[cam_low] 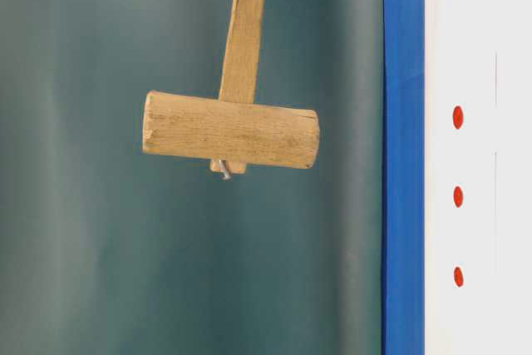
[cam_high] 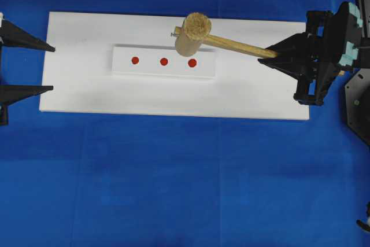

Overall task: Hit the mark with a hammer.
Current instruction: 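Raise the mallet and strike down on the strip with the right gripper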

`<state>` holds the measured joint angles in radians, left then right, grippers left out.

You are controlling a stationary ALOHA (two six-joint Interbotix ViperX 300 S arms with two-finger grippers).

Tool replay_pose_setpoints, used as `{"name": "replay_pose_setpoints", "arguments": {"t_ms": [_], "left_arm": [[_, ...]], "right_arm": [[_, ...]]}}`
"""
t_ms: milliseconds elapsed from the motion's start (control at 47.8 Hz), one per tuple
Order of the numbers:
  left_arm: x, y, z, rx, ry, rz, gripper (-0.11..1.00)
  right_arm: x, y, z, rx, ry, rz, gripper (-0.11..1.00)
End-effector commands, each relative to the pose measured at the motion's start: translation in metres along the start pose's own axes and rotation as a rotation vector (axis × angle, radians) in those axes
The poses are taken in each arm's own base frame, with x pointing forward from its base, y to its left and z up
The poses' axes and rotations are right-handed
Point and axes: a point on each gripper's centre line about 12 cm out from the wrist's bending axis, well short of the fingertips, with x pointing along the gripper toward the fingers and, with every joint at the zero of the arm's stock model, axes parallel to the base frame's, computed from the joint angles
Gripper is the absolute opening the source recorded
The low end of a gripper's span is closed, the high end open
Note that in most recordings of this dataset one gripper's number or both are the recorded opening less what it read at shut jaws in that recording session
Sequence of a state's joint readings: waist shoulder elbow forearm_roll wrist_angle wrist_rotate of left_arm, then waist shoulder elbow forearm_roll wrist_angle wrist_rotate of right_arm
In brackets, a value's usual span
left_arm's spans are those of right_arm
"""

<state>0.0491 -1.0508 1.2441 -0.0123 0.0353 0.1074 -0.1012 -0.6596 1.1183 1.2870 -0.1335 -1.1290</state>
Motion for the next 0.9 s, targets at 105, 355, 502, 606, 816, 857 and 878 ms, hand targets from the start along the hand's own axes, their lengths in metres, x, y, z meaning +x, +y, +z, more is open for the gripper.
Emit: {"name": "replay_pose_setpoints", "arguments": {"t_ms": [105,355,502,606,816,857,878], "left_arm": [[0.002,0.001,0.004,-0.004,-0.016,0.006,0.84],[0.006,0.001,0.0,-0.005,0.004,0.007,0.84],[0.006,0.001,-0.001,-0.003,0.008,0.007,0.84],[0.006,0.001,0.0,-0.005,0.007,0.007,0.84],[0.006,0.001,-0.002,-0.005,0.013,0.007,0.84],[0.006,0.001,-0.002,-0.005,0.013,0.007,0.84],[0.006,0.001,-0.002,-0.005,0.013,0.007,0.84]], "right_arm": [[0.007,0.009,0.019,-0.006,-0.014,0.038,0.02],[0.036,0.028,0.033,-0.025,0.028,0.088,0.02],[0.056,0.04,0.041,-0.057,0.044,0.105,0.02],[0.074,0.05,0.05,-0.078,0.049,0.119,0.02],[0.101,0.059,0.062,-0.102,0.052,0.126,0.02],[0.105,0.06,0.064,-0.107,0.05,0.126,0.02],[0.106,0.06,0.065,-0.107,0.05,0.125,0.02]]}}
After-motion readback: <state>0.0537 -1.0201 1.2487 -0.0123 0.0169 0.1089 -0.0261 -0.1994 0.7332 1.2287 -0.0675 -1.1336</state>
